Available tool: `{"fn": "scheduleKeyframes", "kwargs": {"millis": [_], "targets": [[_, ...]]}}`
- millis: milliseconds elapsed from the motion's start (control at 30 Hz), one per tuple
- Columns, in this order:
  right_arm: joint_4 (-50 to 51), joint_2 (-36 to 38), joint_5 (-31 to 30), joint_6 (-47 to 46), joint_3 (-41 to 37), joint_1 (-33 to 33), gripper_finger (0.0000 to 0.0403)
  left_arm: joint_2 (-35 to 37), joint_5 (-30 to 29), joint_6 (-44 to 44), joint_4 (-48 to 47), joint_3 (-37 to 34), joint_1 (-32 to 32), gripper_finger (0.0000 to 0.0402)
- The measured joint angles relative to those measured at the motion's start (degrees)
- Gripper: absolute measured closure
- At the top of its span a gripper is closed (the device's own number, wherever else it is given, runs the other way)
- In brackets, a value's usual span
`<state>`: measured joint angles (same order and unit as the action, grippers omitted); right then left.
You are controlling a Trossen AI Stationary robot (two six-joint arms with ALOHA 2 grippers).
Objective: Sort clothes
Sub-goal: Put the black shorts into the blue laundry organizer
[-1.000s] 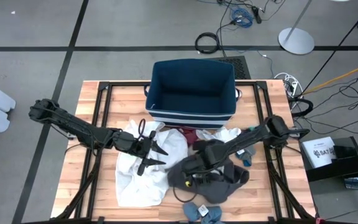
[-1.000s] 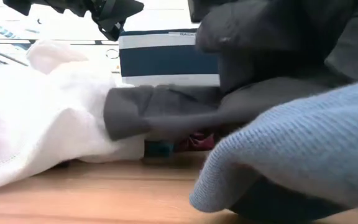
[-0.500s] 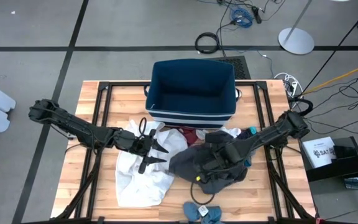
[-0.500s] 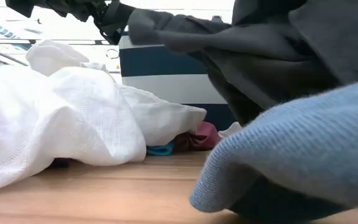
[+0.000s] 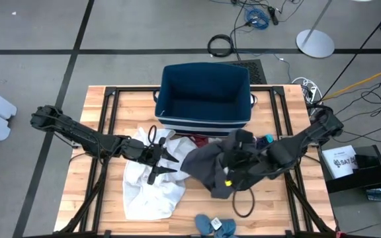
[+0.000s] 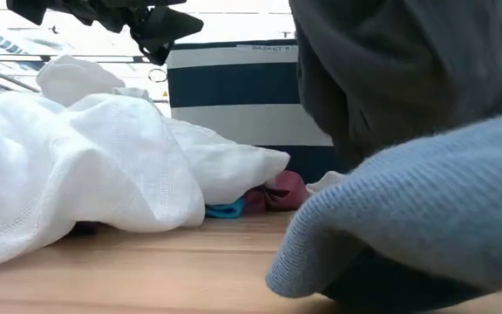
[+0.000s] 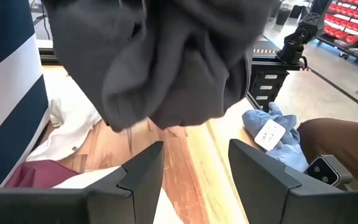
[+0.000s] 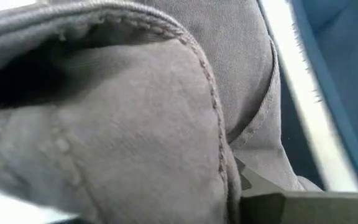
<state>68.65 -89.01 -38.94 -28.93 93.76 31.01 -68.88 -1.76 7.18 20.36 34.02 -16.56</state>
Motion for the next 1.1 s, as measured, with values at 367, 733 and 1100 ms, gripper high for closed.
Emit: {"fn": "scheduleKeyframes", "kwargs": {"millis": [367, 733, 1100], "targets": [[-6.6, 8.5, -11.1, 4.3, 0.1, 3.0, 0.0391, 0.0, 0.0, 0.0, -0.3, 0.0, 0.0, 0.0213], [-27.2, 12.8, -12.4, 26.1, 0.1, 0.2, 0.0391, 0.0, -0.1, 0.0, -0.3, 0.0, 0.0, 0.0213], [-47.6, 14.9, -11.3, 50.2, 0.1, -14.8, 0.0391, 0.0, -0.2, 0.0, -0.3, 0.0, 0.0, 0.0213]]}}
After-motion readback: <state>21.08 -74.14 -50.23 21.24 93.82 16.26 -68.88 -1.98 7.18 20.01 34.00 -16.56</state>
